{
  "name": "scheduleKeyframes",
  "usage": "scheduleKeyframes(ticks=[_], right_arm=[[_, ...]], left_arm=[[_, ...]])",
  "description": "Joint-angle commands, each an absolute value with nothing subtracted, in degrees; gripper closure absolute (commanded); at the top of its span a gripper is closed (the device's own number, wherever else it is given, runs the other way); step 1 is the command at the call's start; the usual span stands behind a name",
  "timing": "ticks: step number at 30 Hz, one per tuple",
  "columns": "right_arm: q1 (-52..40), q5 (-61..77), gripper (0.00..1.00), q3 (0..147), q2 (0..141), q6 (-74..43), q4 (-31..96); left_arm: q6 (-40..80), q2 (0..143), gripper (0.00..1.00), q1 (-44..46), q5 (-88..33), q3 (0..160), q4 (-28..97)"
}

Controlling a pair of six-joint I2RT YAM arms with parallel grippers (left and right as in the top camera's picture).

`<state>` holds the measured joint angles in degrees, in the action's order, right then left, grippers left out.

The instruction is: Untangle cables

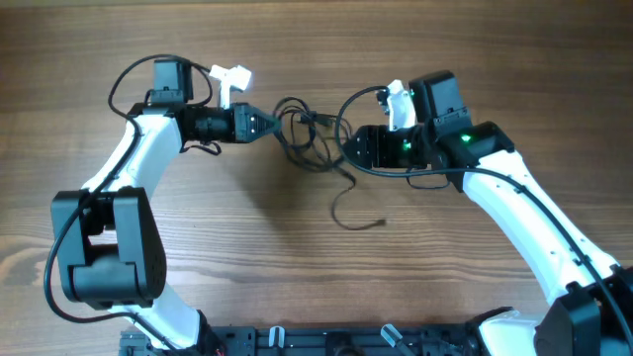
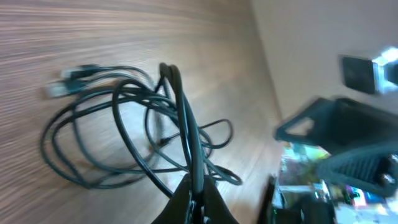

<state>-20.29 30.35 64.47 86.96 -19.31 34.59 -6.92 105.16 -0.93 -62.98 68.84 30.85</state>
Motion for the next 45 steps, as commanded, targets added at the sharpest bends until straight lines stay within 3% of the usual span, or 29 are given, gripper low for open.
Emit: scheduleKeyframes(ticks=[1, 12, 22, 24, 27, 28, 41, 45], right_arm=[[-20.9, 39.6, 0.28, 64.8, 89.3, -11.4, 34.7], [-24.8, 41.9, 0.27, 64.2, 97.3, -10.6, 31.6], [-27.9, 41.3, 0.37, 64.0, 98.1, -10.5, 30.2], [-29.5, 37.7, 0.48, 63.9, 98.2, -10.7, 30.2], [-30.2, 36.9, 0.94, 63.9, 98.2, -10.9, 29.3], [-30.2, 36.8, 0.96, 63.9, 98.2, -12.1, 28.9], [-27.9, 44.3, 0.96, 63.9, 98.1, -19.7, 19.9], [-25.6, 54.2, 0.96, 63.9, 98.1, -20.5, 14.5]], left_arm=[[-16.5, 104.9, 0.96, -1.4, -71.2, 68.9, 32.0], [-21.1, 104.9, 0.96, -1.3, -75.6, 68.9, 34.2], [-21.1, 104.9, 0.96, -1.3, -77.3, 68.9, 34.1], [-21.0, 104.9, 0.96, -1.3, -77.3, 68.9, 34.1], [-21.0, 104.9, 0.96, -1.3, -76.6, 68.9, 34.1], [-21.0, 104.9, 0.96, -1.3, -76.2, 68.9, 34.1], [-21.0, 104.9, 0.96, -1.3, -75.1, 68.9, 34.1], [-21.0, 104.9, 0.96, -1.3, -75.1, 68.9, 34.1]])
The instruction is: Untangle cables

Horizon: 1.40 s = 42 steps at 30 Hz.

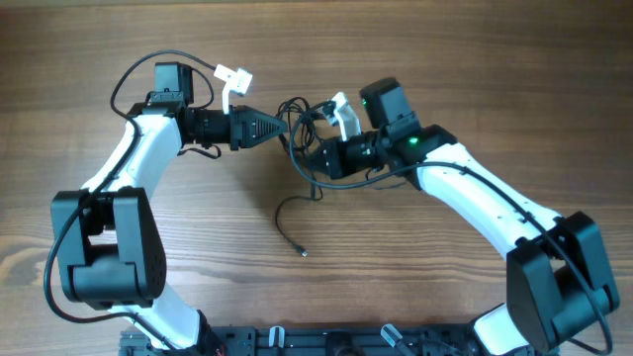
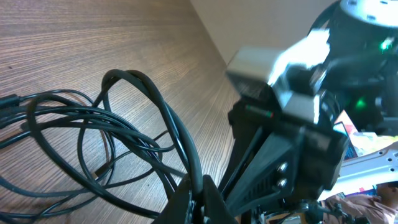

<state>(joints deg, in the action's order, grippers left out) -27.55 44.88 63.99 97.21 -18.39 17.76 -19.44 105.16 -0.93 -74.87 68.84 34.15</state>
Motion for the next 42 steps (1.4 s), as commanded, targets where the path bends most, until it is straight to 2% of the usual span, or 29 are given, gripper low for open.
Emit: scheduleKeyframes(ticks=[1, 5, 9, 17, 26, 32, 42], right_arm=[[-24.8, 57.1, 0.96, 63.9, 98.1, -22.4, 11.9], [-22.1, 58.9, 0.96, 63.9, 98.1, -30.5, 3.8], [-20.6, 53.4, 0.96, 63.9, 98.1, -36.0, -1.5], [-22.6, 33.6, 0.96, 63.9, 98.1, -45.3, -2.6], [-26.7, 13.3, 0.96, 63.9, 98.1, -61.7, -2.6], [-29.1, 2.9, 0.96, 63.9, 98.1, -67.9, -2.5], [-31.7, -0.2, 0.96, 63.4, 98.2, -68.9, -1.3]], left_arm=[[-21.0, 104.9, 0.96, -1.3, -75.1, 68.9, 34.1], [-21.0, 104.9, 0.96, -1.3, -75.2, 68.9, 34.1], [-21.0, 104.9, 0.96, -1.3, -75.2, 68.9, 34.1], [-21.0, 104.9, 0.96, -1.3, -75.2, 68.9, 34.1], [-21.0, 104.9, 0.96, 0.7, -75.2, 68.9, 34.1], [-21.0, 104.9, 0.96, 2.9, -75.2, 68.9, 33.7], [-20.5, 104.9, 0.96, 3.6, -75.6, 68.9, 33.6]])
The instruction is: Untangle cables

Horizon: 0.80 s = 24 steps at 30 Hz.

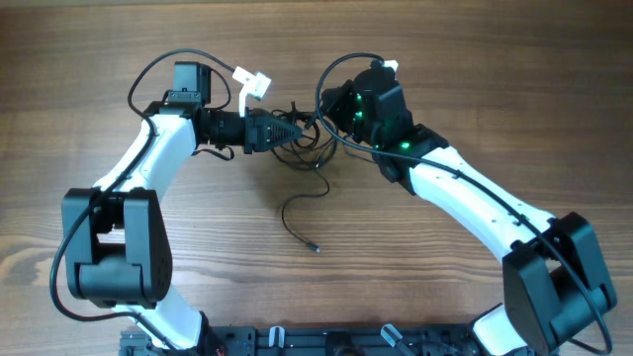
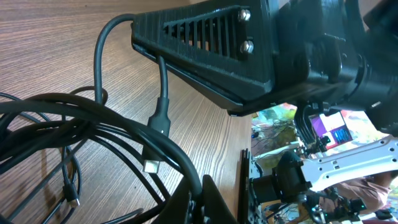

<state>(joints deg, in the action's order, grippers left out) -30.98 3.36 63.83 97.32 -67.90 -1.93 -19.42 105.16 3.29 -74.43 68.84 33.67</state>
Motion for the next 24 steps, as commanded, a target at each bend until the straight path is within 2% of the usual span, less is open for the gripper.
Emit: scheduleKeyframes(ticks=[1, 8, 20, 24], right_arm=[[-32.2, -0.2, 0.96, 63.4, 98.2, -68.9, 0.0], [-33.9, -0.2, 0.96, 63.3, 98.2, -68.5, 6.7], [-38.8, 0.2, 0.96, 63.3, 98.2, -65.3, 6.9], [-39.6, 4.5, 0.96, 63.3, 98.2, -61.0, 6.9]], left_arm=[[-20.5, 104.9, 0.96, 3.6, -75.6, 68.9, 33.6], [-13.8, 104.9, 0.96, 3.6, -75.6, 68.9, 30.2], [-12.3, 104.9, 0.96, 3.6, -75.4, 68.9, 29.2], [-4.8, 104.9, 0.96, 3.4, -71.7, 68.9, 26.1]])
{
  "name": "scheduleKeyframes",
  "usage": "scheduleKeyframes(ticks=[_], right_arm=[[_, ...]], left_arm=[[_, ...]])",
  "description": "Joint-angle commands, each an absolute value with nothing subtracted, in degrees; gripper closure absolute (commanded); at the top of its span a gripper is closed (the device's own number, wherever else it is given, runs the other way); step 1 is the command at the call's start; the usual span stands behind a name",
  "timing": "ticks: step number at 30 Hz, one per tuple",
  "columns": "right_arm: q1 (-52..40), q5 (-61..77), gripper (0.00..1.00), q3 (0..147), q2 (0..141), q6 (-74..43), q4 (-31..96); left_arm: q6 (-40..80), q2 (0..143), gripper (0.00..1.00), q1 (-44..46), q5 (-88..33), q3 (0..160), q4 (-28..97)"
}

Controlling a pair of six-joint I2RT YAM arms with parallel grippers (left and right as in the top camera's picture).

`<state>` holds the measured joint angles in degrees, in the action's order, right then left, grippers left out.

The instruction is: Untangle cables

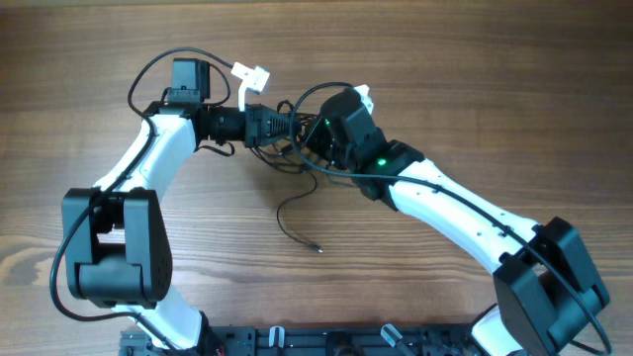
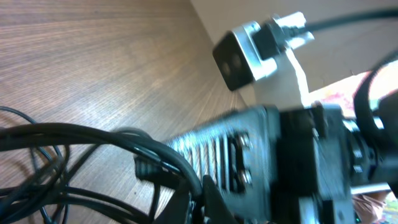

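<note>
A tangle of thin black cables (image 1: 293, 150) lies at the table's back middle, and one loose tail (image 1: 295, 220) trails toward the front, ending in a small plug (image 1: 316, 248). My left gripper (image 1: 285, 127) is shut on a few strands of the tangle (image 2: 93, 134), its fingertips meeting at the bottom of the left wrist view (image 2: 200, 198). My right gripper (image 1: 310, 136) points left into the same tangle, almost touching the left one. Its ribbed finger (image 2: 217, 149) fills the left wrist view. Its own body hides how its jaws stand.
The wooden table (image 1: 475, 89) stretches wide on both sides of the tangle. A black rail (image 1: 326, 341) runs along the front edge. The right arm's white link (image 1: 445, 203) crosses the table's right half.
My right gripper has come down and to the left, closer to the left gripper and into the tangle. The left gripper keeps its hold in about the same place. The tail has barely shifted.
First my left gripper held the spread-out tangle while the right gripper stood apart to its right. Then the right gripper was at the tangle and the tail lay further left. Later the right wrist stood behind a tighter bundle, and now both grippers crowd it.
</note>
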<state>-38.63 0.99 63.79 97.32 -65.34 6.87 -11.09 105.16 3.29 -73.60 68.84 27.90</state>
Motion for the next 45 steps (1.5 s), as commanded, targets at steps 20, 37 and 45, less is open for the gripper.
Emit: scheduleKeyframes(ticks=[20, 37, 45], right_arm=[[-39.3, 14.6, 0.55, 63.3, 98.2, -45.0, 7.1], [-39.4, 14.6, 0.51, 63.3, 98.2, -40.7, 16.0], [-40.3, 12.8, 0.51, 63.2, 98.4, -40.7, 16.3]], left_arm=[[24.7, 104.9, 0.96, 0.5, -50.3, 68.9, 23.8], [50.4, 104.9, 0.96, 0.6, -47.5, 68.9, 26.0], [59.9, 104.9, 0.96, 0.6, -47.5, 68.9, 27.7]])
